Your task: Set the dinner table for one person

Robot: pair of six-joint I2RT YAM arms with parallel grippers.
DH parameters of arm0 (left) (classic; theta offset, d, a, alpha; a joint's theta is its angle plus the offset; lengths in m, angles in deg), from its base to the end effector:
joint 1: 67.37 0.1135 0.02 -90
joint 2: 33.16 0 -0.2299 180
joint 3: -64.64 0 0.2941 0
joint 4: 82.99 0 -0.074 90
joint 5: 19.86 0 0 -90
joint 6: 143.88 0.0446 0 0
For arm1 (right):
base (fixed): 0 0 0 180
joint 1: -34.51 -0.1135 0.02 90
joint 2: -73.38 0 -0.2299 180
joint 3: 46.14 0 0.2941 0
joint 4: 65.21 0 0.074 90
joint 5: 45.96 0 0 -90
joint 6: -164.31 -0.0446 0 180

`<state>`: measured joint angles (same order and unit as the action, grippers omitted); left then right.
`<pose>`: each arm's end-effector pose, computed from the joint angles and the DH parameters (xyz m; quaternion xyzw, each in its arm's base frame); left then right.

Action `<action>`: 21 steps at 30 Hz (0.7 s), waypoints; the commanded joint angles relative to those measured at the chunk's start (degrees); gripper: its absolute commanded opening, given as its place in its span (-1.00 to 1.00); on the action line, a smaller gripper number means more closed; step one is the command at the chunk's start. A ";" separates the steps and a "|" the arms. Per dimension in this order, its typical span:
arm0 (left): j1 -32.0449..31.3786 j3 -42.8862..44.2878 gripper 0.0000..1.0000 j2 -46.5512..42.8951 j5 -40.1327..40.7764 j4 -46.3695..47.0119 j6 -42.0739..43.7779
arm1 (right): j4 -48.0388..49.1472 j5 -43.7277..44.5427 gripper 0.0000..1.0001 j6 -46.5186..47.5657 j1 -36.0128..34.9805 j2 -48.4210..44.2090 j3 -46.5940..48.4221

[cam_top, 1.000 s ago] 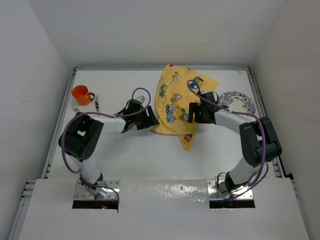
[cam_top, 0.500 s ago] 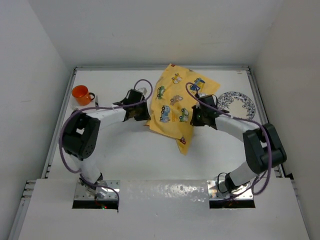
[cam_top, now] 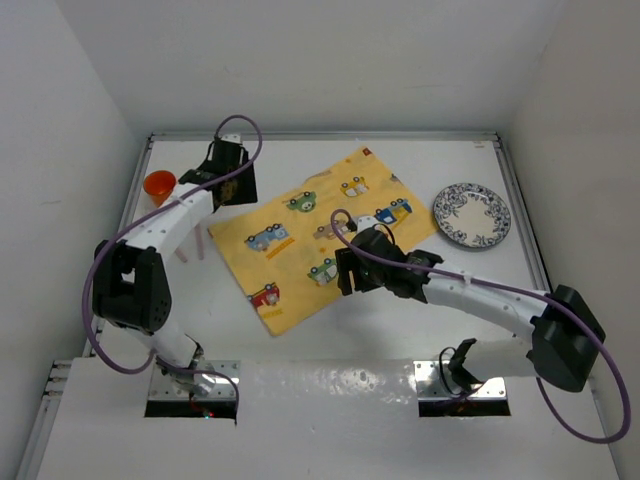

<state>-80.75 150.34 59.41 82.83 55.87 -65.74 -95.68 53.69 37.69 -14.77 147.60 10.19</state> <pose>0.3923 -0.0832 0.2206 -0.0273 0.9283 0.0229 0.3700 0.2116 0.2344 0.1562 -0.0730 0.9290 0.1838 0.3128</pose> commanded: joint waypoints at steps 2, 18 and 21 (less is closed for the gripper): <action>-0.41 0.26 0.33 -3.44 1.20 -0.96 1.05 | -4.15 10.89 0.39 1.71 0.23 -0.56 4.65; -12.80 -26.97 0.46 -14.53 -9.25 8.96 -19.16 | 1.56 -7.08 0.40 19.74 29.49 18.83 11.51; -12.89 -29.28 0.47 -13.39 -10.31 11.08 -20.40 | 4.63 -8.16 0.39 21.15 31.17 22.45 11.87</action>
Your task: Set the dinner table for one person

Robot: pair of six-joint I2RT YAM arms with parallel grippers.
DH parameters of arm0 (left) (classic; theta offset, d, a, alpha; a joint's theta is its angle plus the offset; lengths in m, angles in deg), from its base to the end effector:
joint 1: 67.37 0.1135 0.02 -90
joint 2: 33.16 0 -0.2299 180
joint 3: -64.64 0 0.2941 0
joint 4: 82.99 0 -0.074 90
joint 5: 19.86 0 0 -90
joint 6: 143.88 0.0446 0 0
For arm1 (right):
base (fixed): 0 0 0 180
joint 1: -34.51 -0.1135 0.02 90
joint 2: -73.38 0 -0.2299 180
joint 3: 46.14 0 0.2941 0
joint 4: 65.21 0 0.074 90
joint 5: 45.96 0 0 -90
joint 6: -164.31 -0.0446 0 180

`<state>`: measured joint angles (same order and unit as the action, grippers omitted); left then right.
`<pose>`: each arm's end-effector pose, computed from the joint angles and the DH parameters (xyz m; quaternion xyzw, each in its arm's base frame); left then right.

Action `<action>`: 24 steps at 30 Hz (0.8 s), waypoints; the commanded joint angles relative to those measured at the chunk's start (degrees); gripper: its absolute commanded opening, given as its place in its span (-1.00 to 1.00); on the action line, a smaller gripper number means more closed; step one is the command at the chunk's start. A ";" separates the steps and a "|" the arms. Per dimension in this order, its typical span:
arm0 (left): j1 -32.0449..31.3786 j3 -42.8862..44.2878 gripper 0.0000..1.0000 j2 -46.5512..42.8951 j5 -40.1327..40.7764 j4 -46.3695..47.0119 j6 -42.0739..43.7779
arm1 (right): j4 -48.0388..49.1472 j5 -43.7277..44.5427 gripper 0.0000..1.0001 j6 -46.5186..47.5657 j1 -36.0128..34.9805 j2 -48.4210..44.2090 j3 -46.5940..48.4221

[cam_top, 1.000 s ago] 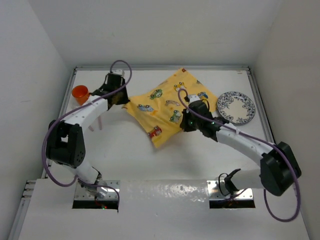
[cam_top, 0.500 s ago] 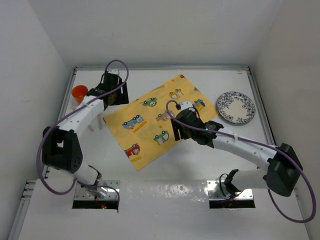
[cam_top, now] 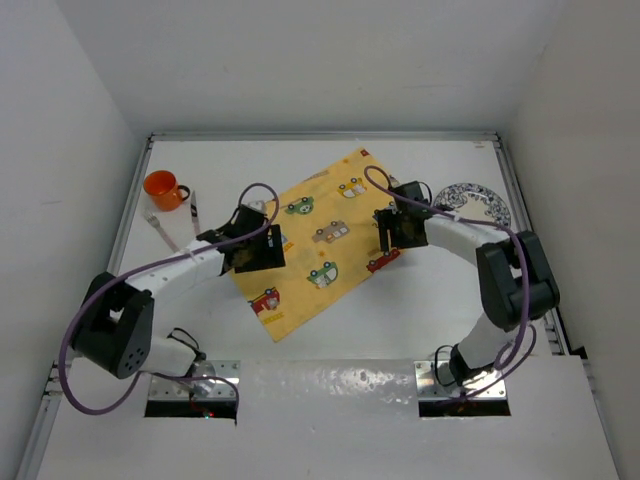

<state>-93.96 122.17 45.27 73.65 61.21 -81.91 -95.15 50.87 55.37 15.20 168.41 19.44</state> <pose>0.2817 -0.1380 0.1348 -0.0208 0.9574 -0.1053 0.2679 0.3382 0.1129 0.0961 0.0126 0.9629 0.0320 0.2678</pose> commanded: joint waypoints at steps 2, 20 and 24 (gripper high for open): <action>0.31 -2.34 0.47 1.37 -1.31 6.45 -4.22 | 6.04 -5.51 0.39 4.17 1.91 3.06 2.54; 8.48 -5.77 0.47 8.49 -7.72 9.01 -4.23 | -1.25 -6.65 -1.00 1.72 2.17 11.77 4.74; 10.59 -2.26 0.47 7.35 -6.41 5.58 -1.69 | -3.96 -2.63 -1.00 -5.38 0.95 6.50 -0.09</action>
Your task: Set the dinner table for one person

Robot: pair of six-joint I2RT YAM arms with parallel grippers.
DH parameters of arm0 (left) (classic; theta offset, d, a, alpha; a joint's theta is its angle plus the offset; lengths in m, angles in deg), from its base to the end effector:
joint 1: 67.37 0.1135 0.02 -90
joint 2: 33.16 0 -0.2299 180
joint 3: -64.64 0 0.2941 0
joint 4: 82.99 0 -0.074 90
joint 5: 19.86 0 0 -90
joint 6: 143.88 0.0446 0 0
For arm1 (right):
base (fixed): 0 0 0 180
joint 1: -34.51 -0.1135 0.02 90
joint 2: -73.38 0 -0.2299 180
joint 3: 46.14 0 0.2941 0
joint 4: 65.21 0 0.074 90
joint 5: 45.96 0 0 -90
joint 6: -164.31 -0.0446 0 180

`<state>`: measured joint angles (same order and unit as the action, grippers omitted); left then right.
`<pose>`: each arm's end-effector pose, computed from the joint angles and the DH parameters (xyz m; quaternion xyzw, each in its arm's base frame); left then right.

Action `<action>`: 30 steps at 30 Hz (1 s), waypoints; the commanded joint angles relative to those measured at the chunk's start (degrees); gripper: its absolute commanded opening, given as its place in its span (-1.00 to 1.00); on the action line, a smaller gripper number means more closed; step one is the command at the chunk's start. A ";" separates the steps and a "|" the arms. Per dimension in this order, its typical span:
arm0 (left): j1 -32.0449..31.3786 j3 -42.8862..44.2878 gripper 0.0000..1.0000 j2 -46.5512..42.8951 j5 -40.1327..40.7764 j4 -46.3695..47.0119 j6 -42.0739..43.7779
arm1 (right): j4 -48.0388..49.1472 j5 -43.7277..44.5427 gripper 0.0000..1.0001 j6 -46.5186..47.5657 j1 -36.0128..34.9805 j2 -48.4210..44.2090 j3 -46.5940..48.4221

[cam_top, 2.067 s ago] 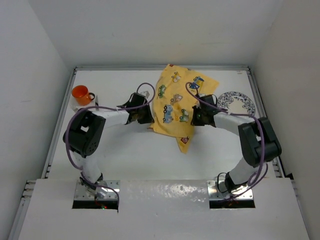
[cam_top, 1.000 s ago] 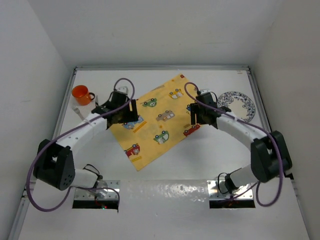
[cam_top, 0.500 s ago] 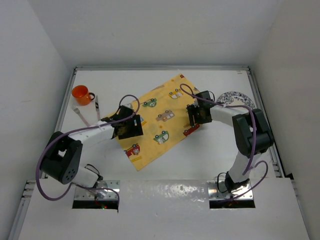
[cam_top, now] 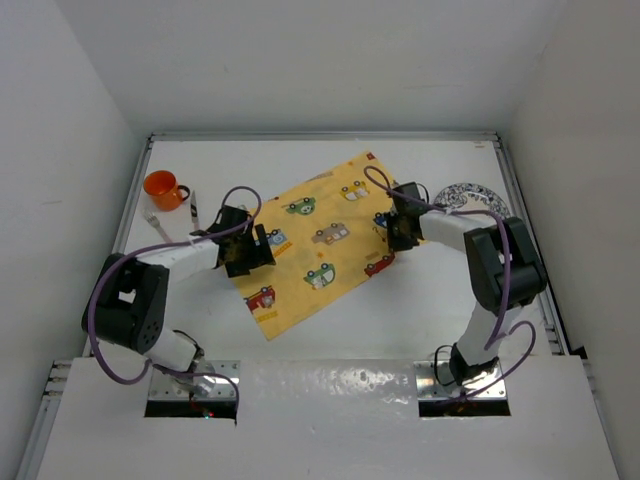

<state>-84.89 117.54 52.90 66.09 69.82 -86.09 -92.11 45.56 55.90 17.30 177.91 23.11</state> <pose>0.2937 -0.0960 0.0790 -0.1145 0.9593 -0.1385 0.2176 0.3568 0.1093 0.0613 0.0134 0.9705 0.0613 0.2328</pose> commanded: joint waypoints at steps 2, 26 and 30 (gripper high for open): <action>2.57 3.78 0.47 -0.72 2.81 -5.14 3.55 | -8.50 4.27 -1.00 -8.12 -1.94 -7.21 -6.75; 4.16 13.02 0.52 0.77 8.10 -10.07 9.45 | -23.21 19.04 0.21 -14.49 -20.86 -27.02 -7.38; 4.16 13.98 0.52 4.19 9.41 -9.80 8.13 | -18.62 12.30 0.21 -9.80 -13.21 -23.25 -4.13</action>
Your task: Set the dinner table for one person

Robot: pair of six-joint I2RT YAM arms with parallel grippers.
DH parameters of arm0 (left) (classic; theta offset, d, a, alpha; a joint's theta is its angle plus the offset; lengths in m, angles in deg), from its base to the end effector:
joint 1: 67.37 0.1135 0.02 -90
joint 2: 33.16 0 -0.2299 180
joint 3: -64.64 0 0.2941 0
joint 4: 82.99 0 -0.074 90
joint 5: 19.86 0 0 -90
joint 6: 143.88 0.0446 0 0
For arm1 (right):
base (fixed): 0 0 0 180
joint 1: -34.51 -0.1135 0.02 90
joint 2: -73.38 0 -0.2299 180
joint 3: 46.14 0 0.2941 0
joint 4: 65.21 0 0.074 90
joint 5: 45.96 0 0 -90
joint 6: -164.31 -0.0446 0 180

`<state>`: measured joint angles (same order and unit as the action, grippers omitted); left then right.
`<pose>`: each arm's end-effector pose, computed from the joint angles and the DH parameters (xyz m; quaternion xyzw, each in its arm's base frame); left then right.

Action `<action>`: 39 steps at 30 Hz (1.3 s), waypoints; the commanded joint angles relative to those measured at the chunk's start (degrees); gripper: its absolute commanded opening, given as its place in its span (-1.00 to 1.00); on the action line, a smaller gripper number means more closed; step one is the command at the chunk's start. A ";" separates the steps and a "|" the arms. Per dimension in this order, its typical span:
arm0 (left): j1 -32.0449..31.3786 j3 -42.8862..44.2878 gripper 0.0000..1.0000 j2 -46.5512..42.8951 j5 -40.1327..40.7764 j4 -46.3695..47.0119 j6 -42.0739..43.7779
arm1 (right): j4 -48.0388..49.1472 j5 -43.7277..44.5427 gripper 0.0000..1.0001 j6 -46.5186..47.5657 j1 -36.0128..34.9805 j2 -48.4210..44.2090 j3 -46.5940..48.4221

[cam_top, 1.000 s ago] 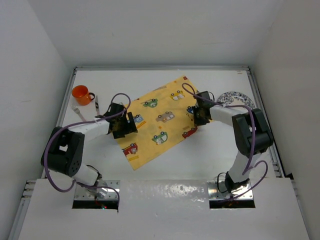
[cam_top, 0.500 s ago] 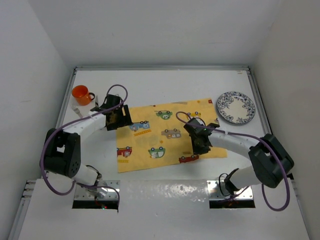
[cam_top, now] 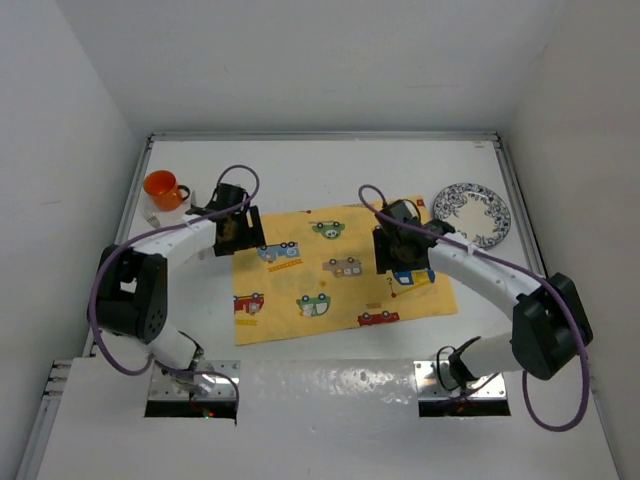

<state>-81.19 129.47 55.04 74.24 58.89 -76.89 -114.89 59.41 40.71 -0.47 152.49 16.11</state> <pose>0.3302 -0.0780 0.1225 -0.0864 0.9648 -0.0448 0.2444 0.2564 0.1649 0.1466 0.0155 0.9706 0.0053 0.2402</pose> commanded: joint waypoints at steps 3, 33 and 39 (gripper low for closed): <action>0.55 3.19 0.52 3.90 3.72 0.95 -2.22 | 6.62 -4.74 0.22 7.32 6.51 2.98 4.01; 4.42 22.25 -0.88 29.03 9.17 0.16 6.12 | 12.07 -4.39 0.31 10.75 7.12 -2.47 -2.84; 4.95 28.23 -0.91 34.04 7.68 -1.42 7.27 | 11.90 -3.60 0.31 11.37 7.65 -2.30 -2.49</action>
<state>-77.19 156.81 84.39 83.11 58.87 -70.99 -104.42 54.34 51.15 6.70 151.23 13.16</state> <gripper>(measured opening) 0.050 0.657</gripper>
